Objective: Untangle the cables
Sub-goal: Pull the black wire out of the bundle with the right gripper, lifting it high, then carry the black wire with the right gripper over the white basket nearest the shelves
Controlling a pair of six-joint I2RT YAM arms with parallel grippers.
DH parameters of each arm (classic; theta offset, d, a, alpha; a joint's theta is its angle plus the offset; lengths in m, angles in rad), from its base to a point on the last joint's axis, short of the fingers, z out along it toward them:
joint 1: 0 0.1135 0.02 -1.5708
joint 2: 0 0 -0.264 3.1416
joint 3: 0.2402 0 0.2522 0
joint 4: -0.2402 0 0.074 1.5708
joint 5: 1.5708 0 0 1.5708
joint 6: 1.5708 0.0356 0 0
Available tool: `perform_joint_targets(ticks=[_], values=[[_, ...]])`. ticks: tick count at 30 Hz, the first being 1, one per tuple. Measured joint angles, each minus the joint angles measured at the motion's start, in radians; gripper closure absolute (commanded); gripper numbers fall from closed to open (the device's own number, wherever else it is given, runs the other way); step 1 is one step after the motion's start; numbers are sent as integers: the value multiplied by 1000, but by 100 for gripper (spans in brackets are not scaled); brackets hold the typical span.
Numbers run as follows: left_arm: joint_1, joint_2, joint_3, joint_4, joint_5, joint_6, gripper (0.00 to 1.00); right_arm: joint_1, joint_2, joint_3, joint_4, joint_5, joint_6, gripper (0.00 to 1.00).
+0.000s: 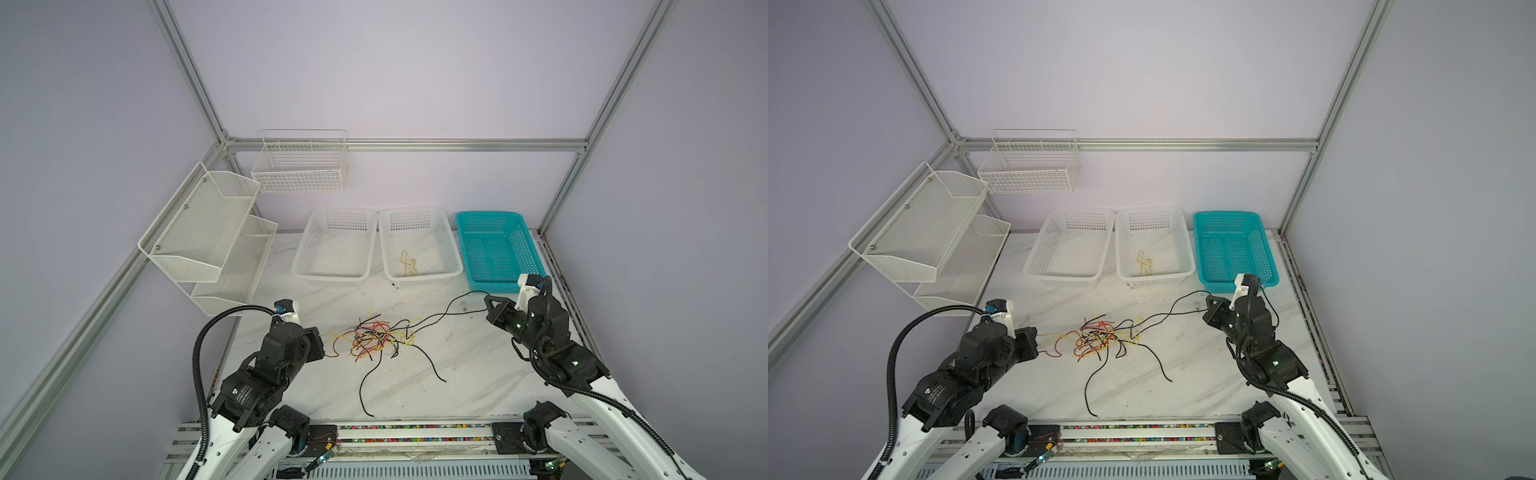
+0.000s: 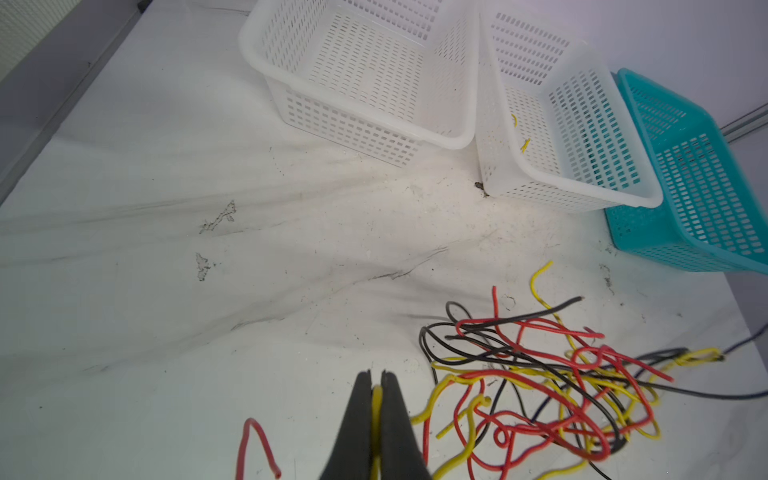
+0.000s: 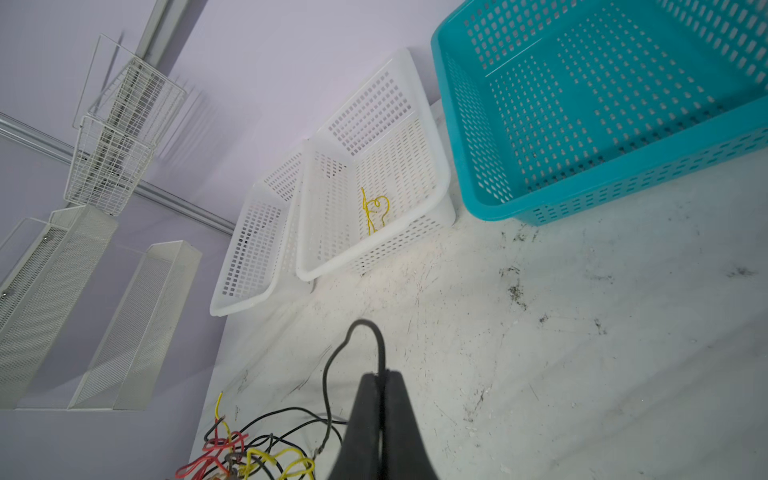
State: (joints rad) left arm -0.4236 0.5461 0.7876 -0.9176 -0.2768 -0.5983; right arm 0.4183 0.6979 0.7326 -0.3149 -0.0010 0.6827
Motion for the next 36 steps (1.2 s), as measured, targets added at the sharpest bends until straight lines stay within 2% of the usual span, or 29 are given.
perform_joint_targets(ticks=[13,20,26,36], values=[[3,88,0,-18,-29,63,100,-13,-28,430,-233,91,-84,100],[5,149,0,22,-18,83,100,-14,39,578,-311,37,-144,100],[41,220,0,53,-3,105,100,-14,157,851,-368,-3,-187,100],[64,268,0,64,4,129,100,-7,168,1095,-404,-16,-191,100]])
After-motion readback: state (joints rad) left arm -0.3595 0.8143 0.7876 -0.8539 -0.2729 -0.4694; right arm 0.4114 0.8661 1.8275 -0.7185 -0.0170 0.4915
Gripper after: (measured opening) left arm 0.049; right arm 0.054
